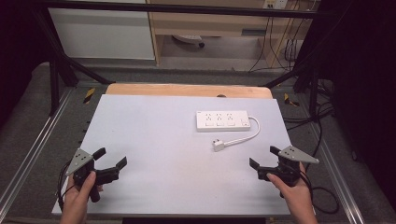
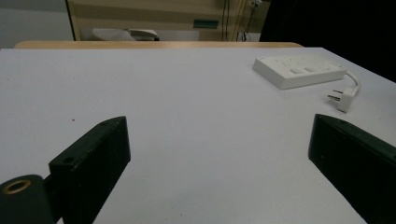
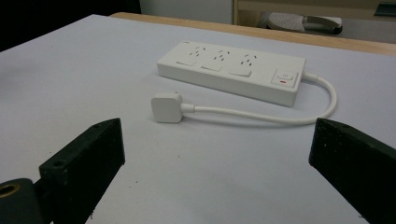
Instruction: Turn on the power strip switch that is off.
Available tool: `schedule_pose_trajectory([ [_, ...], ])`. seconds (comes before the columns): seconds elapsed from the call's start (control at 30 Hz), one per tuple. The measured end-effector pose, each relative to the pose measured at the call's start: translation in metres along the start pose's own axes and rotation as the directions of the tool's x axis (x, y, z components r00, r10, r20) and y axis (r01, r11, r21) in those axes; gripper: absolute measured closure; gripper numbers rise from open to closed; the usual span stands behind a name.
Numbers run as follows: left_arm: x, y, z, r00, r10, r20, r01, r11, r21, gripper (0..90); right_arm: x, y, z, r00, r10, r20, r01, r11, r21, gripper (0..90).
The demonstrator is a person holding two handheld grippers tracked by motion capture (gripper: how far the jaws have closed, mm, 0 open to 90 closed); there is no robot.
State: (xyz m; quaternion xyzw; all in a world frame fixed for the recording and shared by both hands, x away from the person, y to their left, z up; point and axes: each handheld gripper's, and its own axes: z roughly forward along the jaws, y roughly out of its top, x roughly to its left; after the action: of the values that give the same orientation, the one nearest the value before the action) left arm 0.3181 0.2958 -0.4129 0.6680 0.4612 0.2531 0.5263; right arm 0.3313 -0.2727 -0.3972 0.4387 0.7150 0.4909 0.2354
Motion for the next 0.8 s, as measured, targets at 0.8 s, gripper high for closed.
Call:
schedule_pose_trajectory([
  [0.8,-0.009,-0.001,0.004,0.9990,0.033,0.030,-0.034,0.9986,0.040,4.9,0.015,0.063,0.015,0.9946,-0.100,-0.027,0.101,0.993,0.063,7.3],
])
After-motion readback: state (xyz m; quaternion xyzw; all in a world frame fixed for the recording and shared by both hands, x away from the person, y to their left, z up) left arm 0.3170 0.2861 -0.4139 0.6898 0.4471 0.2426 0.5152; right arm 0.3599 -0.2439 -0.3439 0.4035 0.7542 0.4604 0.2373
